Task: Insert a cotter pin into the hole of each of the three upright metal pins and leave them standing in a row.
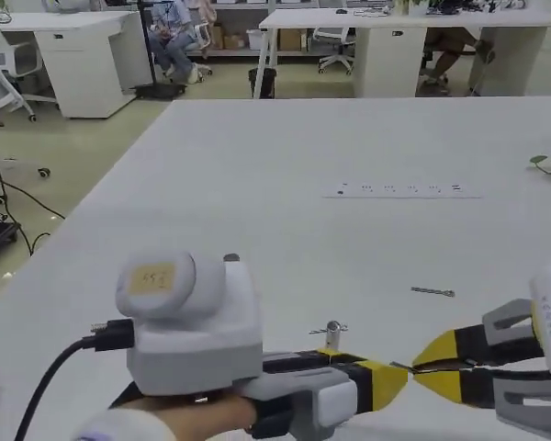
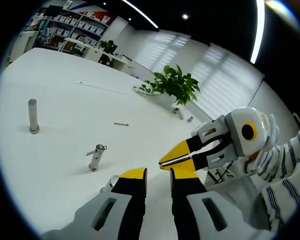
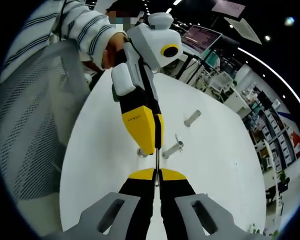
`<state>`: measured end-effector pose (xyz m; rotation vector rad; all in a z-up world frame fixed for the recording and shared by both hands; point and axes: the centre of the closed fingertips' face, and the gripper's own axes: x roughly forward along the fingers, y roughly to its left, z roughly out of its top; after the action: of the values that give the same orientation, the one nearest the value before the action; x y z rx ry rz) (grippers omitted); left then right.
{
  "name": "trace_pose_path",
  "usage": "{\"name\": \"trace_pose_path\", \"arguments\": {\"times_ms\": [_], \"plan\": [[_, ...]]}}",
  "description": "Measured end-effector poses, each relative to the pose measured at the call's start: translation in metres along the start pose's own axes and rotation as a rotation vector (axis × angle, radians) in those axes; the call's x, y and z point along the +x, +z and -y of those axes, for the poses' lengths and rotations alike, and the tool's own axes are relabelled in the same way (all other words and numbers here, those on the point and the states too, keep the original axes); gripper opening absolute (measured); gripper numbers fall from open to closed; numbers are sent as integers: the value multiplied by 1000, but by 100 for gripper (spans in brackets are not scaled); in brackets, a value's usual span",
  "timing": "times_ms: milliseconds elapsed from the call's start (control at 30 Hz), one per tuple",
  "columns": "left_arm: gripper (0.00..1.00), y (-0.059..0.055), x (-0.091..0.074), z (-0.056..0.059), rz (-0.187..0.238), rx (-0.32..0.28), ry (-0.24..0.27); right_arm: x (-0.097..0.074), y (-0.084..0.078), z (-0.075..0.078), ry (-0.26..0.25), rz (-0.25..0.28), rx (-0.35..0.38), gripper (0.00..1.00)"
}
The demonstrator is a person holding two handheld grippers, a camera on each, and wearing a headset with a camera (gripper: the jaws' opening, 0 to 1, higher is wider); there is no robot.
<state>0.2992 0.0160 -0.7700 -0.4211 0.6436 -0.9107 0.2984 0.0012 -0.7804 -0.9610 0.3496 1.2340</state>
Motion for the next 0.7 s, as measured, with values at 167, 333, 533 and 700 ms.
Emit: {"name": "trace_pose_path", "arguments": {"times_ms": [167, 333, 533, 700], "plan": [[12, -3, 1, 1, -15, -6, -3, 3, 3, -3, 8, -3, -42, 3], [9, -3, 2, 1, -20, -11, -4, 3, 8, -4, 12, 6, -54, 3], [6, -4, 2, 2, -30, -7, -3, 2, 13, -3, 10, 13, -67, 3], [4, -3, 1, 2, -31, -8, -7, 1, 16, -5, 16, 7, -84, 3]]}}
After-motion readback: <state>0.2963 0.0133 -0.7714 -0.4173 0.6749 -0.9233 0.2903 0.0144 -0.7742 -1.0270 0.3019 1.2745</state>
